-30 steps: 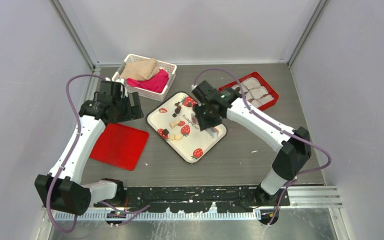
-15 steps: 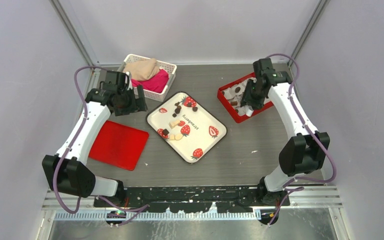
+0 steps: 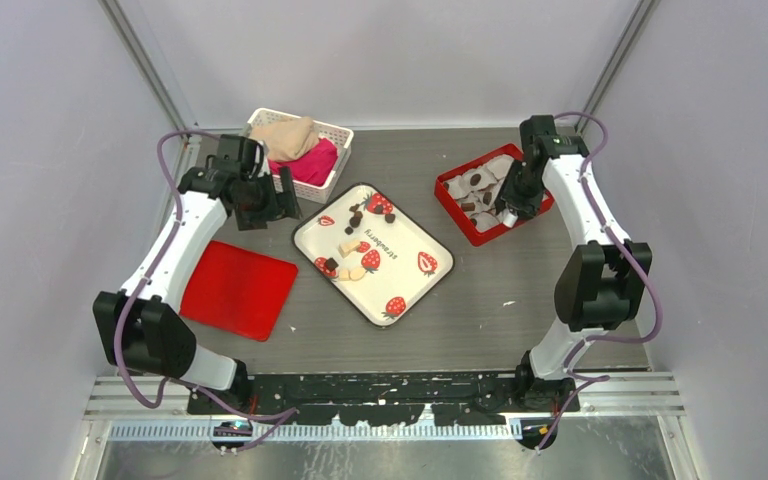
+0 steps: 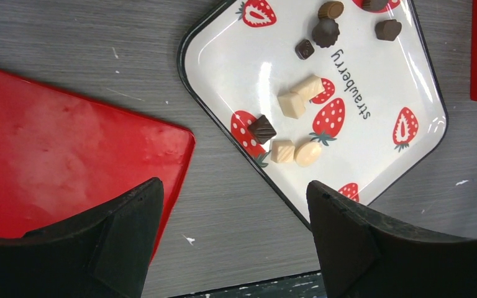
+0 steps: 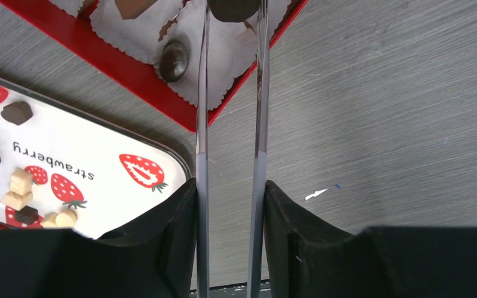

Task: Pack the chocolate

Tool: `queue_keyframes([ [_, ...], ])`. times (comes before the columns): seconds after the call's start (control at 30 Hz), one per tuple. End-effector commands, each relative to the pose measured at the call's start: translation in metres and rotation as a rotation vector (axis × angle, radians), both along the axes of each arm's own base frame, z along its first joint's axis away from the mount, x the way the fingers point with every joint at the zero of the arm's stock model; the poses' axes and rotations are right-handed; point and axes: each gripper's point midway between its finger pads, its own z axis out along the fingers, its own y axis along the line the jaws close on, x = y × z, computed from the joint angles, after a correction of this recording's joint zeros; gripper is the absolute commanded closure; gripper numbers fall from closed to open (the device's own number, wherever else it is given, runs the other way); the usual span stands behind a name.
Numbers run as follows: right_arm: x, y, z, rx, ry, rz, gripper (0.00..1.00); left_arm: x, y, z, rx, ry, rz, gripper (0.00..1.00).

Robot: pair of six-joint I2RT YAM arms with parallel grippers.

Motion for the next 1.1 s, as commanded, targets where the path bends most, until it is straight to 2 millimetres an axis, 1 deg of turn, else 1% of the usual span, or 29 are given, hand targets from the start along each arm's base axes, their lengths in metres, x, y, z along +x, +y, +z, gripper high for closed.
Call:
queue_keyframes([
  [0.0,0.018,-0.012,0.017,-0.028,-0.075,-0.047,0.95,0.004,-0.011,0.021,-0.086,-0.024,0.014,0.14],
  [0.07,0.021,-0.013,0.013,-0.033,-0.058,-0.045,0.95,0.005,-0.012,0.022,-0.089,-0.026,0.017,0.14],
  [0.17,0.02,-0.013,0.007,-0.039,-0.023,-0.036,0.95,0.008,-0.011,0.025,-0.082,-0.021,0.017,0.14],
  [0.33,0.018,-0.011,0.0,-0.028,0.008,-0.023,0.89,0.012,-0.01,0.027,-0.067,-0.019,0.014,0.14],
  [0.4,0.017,-0.012,-0.003,-0.036,0.027,-0.021,0.86,0.014,-0.011,0.028,-0.071,-0.021,0.009,0.14],
  [0.6,0.014,-0.015,-0.006,-0.055,0.05,-0.021,0.66,0.019,-0.013,0.03,-0.07,-0.023,-0.008,0.14],
  [0.77,0.015,-0.015,-0.003,-0.052,0.043,-0.023,0.58,0.021,-0.014,0.03,-0.072,-0.021,-0.011,0.14],
  [1.07,0.014,-0.016,-0.001,-0.06,0.042,-0.01,0.52,0.018,-0.013,0.028,-0.073,-0.02,-0.012,0.14],
])
